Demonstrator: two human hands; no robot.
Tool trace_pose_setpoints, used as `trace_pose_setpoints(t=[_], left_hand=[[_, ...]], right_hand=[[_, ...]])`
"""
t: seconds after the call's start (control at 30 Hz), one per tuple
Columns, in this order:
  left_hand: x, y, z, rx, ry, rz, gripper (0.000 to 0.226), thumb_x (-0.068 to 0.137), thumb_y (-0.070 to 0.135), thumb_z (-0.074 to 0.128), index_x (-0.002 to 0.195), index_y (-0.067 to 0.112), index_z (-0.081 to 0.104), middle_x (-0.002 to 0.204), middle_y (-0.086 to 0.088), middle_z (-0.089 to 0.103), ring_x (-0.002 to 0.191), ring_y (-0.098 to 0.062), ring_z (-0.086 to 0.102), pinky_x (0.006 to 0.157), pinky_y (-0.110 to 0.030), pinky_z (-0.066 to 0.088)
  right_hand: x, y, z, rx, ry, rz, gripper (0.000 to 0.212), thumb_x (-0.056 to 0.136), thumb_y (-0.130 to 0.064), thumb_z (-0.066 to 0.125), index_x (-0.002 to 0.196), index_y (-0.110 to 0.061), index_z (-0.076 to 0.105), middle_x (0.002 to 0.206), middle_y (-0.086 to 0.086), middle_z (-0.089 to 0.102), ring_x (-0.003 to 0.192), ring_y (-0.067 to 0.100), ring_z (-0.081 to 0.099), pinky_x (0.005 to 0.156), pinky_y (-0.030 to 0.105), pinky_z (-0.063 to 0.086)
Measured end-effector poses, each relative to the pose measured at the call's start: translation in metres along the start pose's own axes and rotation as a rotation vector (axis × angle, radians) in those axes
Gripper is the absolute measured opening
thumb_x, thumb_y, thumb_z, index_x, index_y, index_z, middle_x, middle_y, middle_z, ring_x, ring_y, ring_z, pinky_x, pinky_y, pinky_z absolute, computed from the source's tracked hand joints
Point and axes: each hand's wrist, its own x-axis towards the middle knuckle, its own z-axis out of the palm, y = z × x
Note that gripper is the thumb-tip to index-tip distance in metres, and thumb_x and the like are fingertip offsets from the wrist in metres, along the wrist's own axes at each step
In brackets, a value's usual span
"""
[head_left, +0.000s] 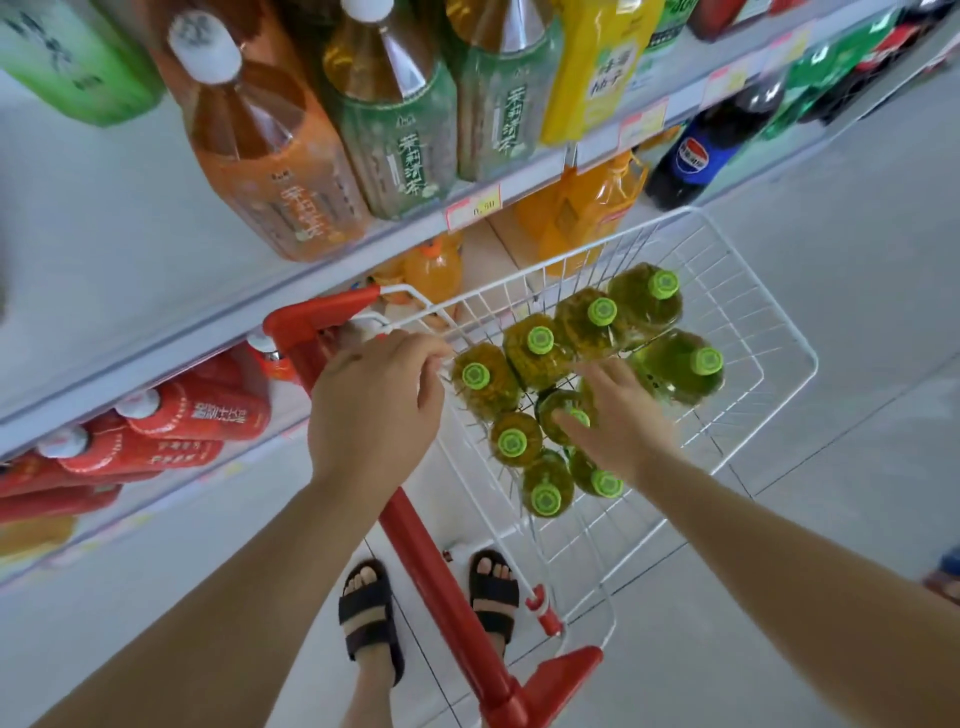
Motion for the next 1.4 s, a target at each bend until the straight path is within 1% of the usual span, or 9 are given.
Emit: trace_pose_setpoints(t=[0.17, 0.4, 0.5, 0.63, 0.8, 0.9, 1.03, 1.2, 1.4], left_hand=[[0.001, -0.002, 0.001, -0.004, 0.011, 0.019, 0.023, 0.084, 0.021, 0.047, 0.095, 0.022, 0.067, 0.087, 0.006, 0.071, 0.072, -0.023, 0.065, 0.068, -0.037, 0.051], [0.000, -0.003, -0.001, -0.009, 0.007, 0.043, 0.023, 0.086, 0.022, 0.047, 0.101, 0.024, 0.064, 0.088, 0.006, 0.070, 0.072, -0.021, 0.065, 0.066, -0.037, 0.052], [-0.001, 0.002, -0.010, -0.212, -0.192, 0.114, 0.039, 0.087, 0.033, 0.052, 0.126, 0.032, 0.050, 0.117, 0.011, 0.061, 0.101, -0.014, 0.060, 0.084, -0.035, 0.050], [0.001, 0.027, -0.022, -0.477, -0.525, 0.146, 0.082, 0.080, 0.042, 0.068, 0.143, 0.047, 0.014, 0.145, 0.017, 0.030, 0.132, 0.003, 0.024, 0.108, -0.024, 0.025], [0.017, 0.037, -0.016, -0.688, -0.287, 0.025, 0.074, 0.070, 0.036, 0.069, 0.136, 0.038, 0.035, 0.127, 0.015, 0.052, 0.119, -0.004, 0.049, 0.101, -0.035, 0.044], [0.017, 0.035, -0.012, -0.696, -0.230, -0.062, 0.063, 0.067, 0.036, 0.072, 0.124, 0.038, 0.044, 0.111, 0.016, 0.060, 0.104, -0.003, 0.057, 0.090, -0.034, 0.050], [0.017, 0.035, -0.008, -0.785, -0.117, -0.124, 0.058, 0.071, 0.028, 0.078, 0.121, 0.026, 0.050, 0.104, 0.013, 0.065, 0.093, 0.001, 0.062, 0.077, -0.011, 0.048], [0.019, 0.033, 0.001, -0.762, -0.062, -0.146, 0.062, 0.070, 0.025, 0.079, 0.124, 0.025, 0.049, 0.107, 0.014, 0.063, 0.094, 0.004, 0.060, 0.075, -0.003, 0.042], [0.006, 0.034, 0.007, -0.773, -0.047, -0.183, 0.063, 0.070, 0.022, 0.081, 0.125, 0.023, 0.050, 0.111, 0.014, 0.061, 0.100, 0.004, 0.057, 0.079, 0.000, 0.038]], right_hand=[[0.011, -0.008, 0.015, -0.219, -0.203, -0.035, 0.042, 0.086, -0.035, 0.063, 0.124, -0.027, 0.048, 0.133, 0.001, 0.039, 0.094, 0.024, 0.060, 0.062, 0.027, 0.047], [-0.002, -0.020, -0.034, 0.185, 0.003, -0.027, 0.016, 0.075, -0.015, 0.070, 0.085, -0.020, 0.059, 0.094, -0.003, 0.049, 0.080, 0.013, 0.052, 0.063, 0.009, 0.042], [-0.021, -0.043, -0.093, 0.324, 0.108, -0.145, 0.021, 0.067, -0.008, 0.076, 0.079, -0.021, 0.066, 0.083, -0.012, 0.050, 0.073, -0.003, 0.052, 0.065, 0.000, 0.038], [-0.034, -0.070, -0.158, 0.588, 0.131, -0.246, 0.029, 0.065, -0.010, 0.080, 0.080, -0.031, 0.067, 0.087, -0.011, 0.060, 0.082, 0.003, 0.060, 0.071, 0.011, 0.048], [-0.035, -0.089, -0.165, 0.942, 0.146, -0.280, 0.031, 0.067, -0.006, 0.079, 0.089, -0.025, 0.067, 0.085, -0.010, 0.067, 0.075, 0.003, 0.064, 0.068, 0.015, 0.050], [-0.030, -0.066, -0.139, 1.112, 0.179, -0.125, 0.038, 0.070, -0.021, 0.075, 0.104, -0.029, 0.062, 0.096, -0.009, 0.065, 0.078, 0.010, 0.064, 0.072, 0.023, 0.054], [-0.025, -0.010, -0.059, 0.523, -0.043, 0.169, 0.053, 0.078, -0.032, 0.073, 0.126, -0.027, 0.052, 0.127, 0.001, 0.054, 0.088, 0.012, 0.062, 0.075, 0.026, 0.048], [-0.013, -0.001, 0.021, -0.008, -0.287, 0.149, 0.056, 0.079, -0.029, 0.070, 0.131, -0.028, 0.047, 0.131, 0.004, 0.038, 0.102, 0.024, 0.055, 0.083, 0.032, 0.051], [-0.009, -0.006, 0.018, 0.112, -0.113, 0.198, 0.014, 0.078, -0.015, 0.068, 0.087, -0.020, 0.059, 0.105, 0.001, 0.050, 0.083, 0.016, 0.049, 0.071, 0.026, 0.048]])
